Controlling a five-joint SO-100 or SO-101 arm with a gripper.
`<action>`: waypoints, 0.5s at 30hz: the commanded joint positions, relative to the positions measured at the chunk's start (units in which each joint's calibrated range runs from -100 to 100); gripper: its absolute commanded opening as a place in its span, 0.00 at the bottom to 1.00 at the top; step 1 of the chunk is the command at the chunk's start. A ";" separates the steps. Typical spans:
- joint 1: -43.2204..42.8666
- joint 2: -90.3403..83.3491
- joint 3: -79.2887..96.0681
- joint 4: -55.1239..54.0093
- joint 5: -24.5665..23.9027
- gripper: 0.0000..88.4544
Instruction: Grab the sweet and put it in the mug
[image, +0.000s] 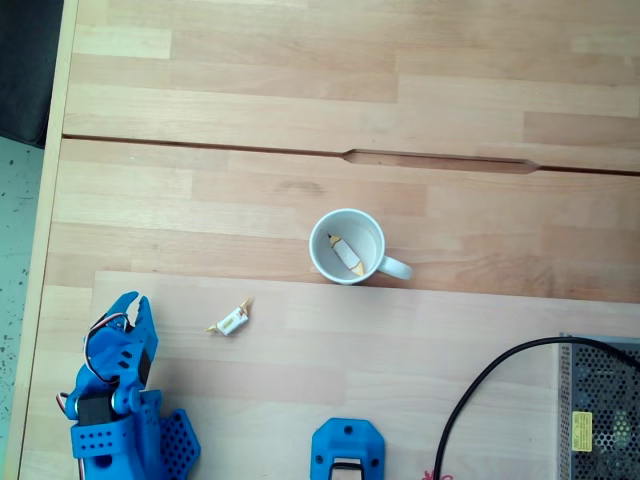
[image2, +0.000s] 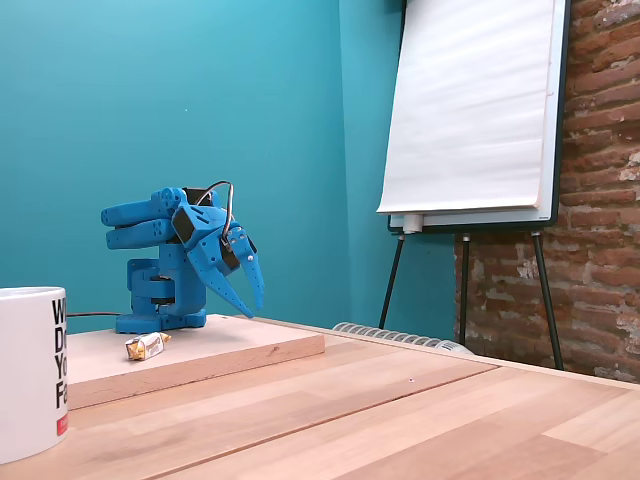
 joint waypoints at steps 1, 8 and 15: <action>-0.51 -0.38 -1.78 0.00 0.00 0.04; -0.36 3.84 -14.62 4.36 -0.54 0.04; -0.36 13.99 -30.68 21.70 0.49 0.04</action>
